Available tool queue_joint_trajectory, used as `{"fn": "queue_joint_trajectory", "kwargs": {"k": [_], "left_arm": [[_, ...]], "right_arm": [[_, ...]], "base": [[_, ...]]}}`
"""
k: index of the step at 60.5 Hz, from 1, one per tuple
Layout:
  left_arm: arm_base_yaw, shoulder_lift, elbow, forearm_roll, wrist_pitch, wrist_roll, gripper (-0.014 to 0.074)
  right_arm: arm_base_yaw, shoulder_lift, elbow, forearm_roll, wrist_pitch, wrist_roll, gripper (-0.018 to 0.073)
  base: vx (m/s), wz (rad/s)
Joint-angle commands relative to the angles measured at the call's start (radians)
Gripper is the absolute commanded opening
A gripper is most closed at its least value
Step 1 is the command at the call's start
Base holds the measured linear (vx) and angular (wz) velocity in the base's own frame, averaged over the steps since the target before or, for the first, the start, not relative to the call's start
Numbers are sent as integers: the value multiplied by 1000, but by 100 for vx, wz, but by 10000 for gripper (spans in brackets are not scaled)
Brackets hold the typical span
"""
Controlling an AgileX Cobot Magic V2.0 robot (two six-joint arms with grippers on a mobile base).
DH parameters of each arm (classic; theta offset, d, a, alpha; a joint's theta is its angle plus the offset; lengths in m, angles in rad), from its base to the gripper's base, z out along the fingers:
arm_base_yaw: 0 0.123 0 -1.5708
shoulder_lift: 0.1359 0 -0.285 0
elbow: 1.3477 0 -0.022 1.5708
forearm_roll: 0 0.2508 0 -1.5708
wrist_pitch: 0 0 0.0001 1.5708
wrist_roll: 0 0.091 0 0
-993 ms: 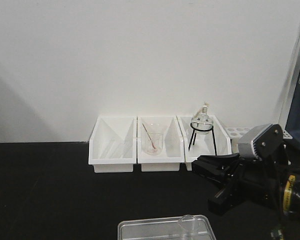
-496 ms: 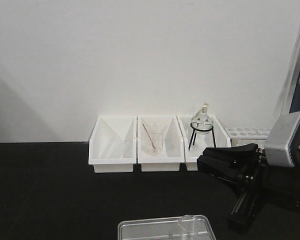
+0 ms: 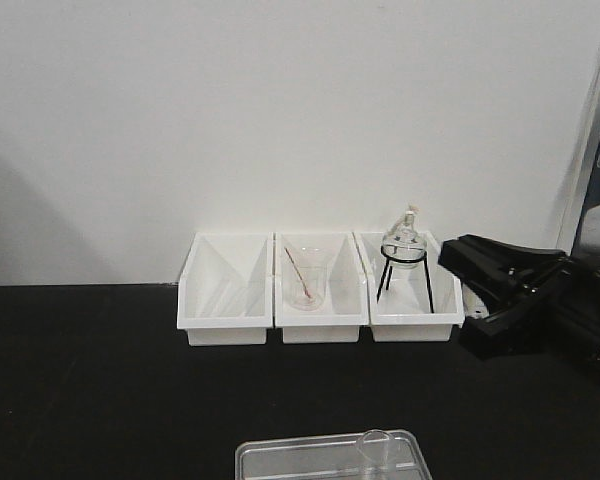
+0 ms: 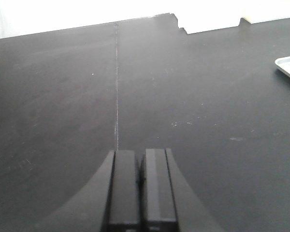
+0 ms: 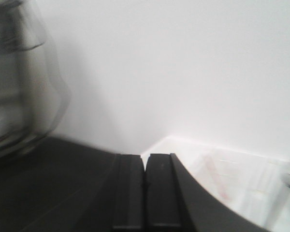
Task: Move beaker to silver tray on left bench
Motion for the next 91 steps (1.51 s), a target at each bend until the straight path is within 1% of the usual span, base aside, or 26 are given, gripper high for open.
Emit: {"fn": "queue_joint_trajectory", "kwargs": {"k": [1,3,4,6,8,10,13,16,23,25,32,39,43,51,55,58,91], "left_arm": [[-8,-7,20,-3,-75,-2,1],[-8,-7,20,-3,-75,-2,1],[-8,-7,20,-3,-75,-2,1],[-8,-7,20,-3,-75,-2,1],[-8,-7,20,-3,-75,-2,1],[-8,-7,20,-3,-75,-2,1],[-8,-7,20,-3,-75,-2,1],[-8,-7,20,-3,-75,-2,1],[-8,-7,20,-3,-75,-2,1],[-8,-7,20,-3,-75,-2,1],[-8,-7,20,-3,-75,-2,1],[-8,-7,20,-3,-75,-2,1],[-8,-7,20,-3,-75,-2,1],[-8,-7,20,-3,-75,-2,1],[-8,-7,20,-3,-75,-2,1],[-8,-7,20,-3,-75,-2,1],[-8,-7,20,-3,-75,-2,1]], "right_arm": [[58,-53,38,415,125,-376,-14],[80,-73,60,497,196,-488,-14],[96,-88,77,548,224,-569,-14],[117,-111,100,605,291,-694,-14],[138,-144,130,667,346,-796,-14],[152,-181,164,720,385,-865,-14],[152,-242,219,769,418,-906,-14],[144,-319,294,784,431,-897,-14],[108,-487,470,751,420,-816,-14],[91,-552,520,742,420,-782,-14],[26,-724,666,717,420,-708,-14],[-61,-906,746,697,447,-694,-14],[-94,-984,771,676,459,-694,-14],[-108,-1119,819,670,479,-698,-14],[-108,-1180,817,673,526,-698,-14],[-108,-1204,817,673,532,-698,-14],[-108,-1200,817,670,518,-698,-14]], "base": [[0,0],[0,0],[0,0],[0,0],[0,0],[0,0],[0,0],[0,0],[0,0],[0,0],[0,0],[0,0],[0,0],[0,0],[0,0],[0,0],[0,0]]}}
